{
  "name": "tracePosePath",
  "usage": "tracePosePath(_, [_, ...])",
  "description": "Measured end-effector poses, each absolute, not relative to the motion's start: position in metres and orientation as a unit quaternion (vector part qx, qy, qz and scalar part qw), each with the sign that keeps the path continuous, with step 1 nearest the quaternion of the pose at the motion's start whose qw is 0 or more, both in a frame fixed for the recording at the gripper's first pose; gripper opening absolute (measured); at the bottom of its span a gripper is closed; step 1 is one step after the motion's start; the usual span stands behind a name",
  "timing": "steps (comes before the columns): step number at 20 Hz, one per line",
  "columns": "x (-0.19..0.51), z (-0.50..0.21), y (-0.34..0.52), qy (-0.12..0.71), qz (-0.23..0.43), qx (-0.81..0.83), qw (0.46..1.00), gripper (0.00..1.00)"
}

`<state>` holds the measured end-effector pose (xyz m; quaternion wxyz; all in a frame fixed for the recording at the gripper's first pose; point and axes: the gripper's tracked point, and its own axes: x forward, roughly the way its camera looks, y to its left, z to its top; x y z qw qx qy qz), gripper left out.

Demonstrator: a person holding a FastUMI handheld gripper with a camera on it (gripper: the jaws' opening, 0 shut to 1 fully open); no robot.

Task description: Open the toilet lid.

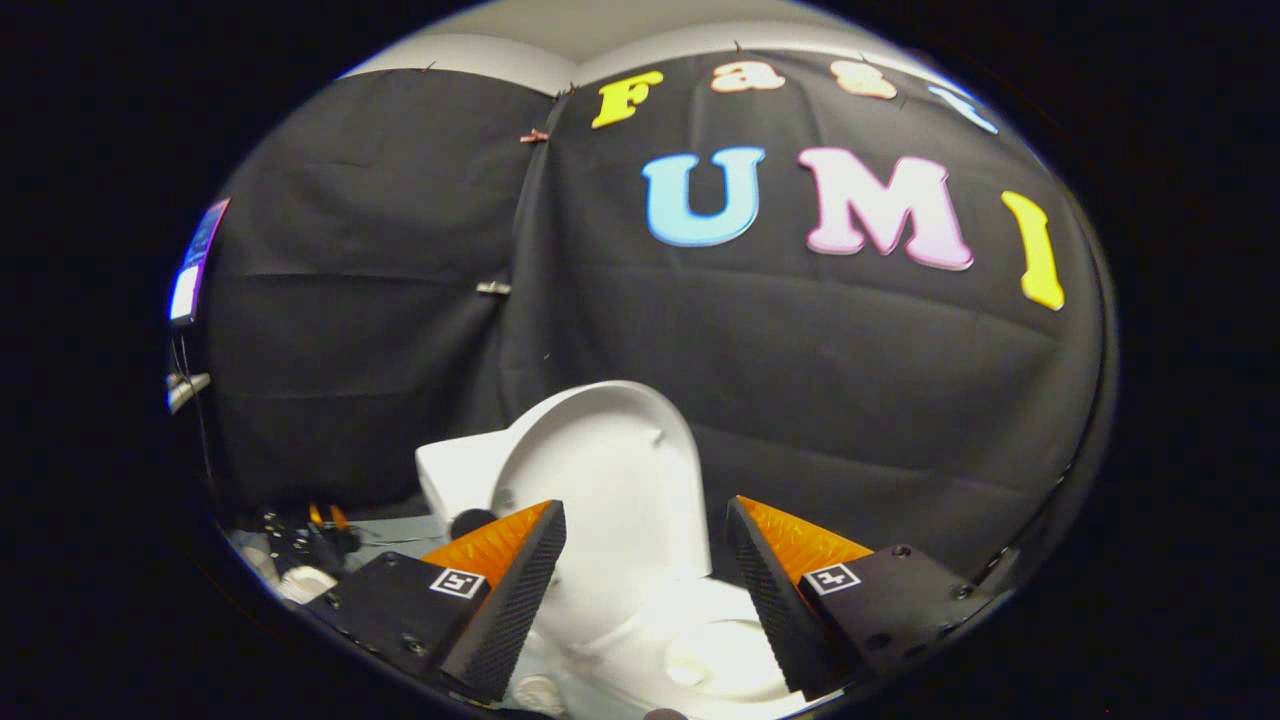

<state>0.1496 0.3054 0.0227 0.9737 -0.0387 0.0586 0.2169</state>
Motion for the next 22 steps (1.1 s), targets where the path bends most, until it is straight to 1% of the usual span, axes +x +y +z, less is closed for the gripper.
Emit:
tracePosePath(2, [0.141,0.032,0.265,0.024,0.189,-0.045,0.981,0.99])
tracePosePath(6, [0.117,0.018,0.188,0.012,0.13,-0.067,0.989,0.99])
tracePosePath(13, [0.07,-0.003,0.07,0.03,0.066,-0.096,0.993,0.99])
tracePosePath(16, [0.058,-0.002,0.041,0.032,0.048,-0.091,0.994,0.99])
tracePosePath(22, [0.057,0.005,0.023,0.009,0.032,-0.084,0.996,0.99])
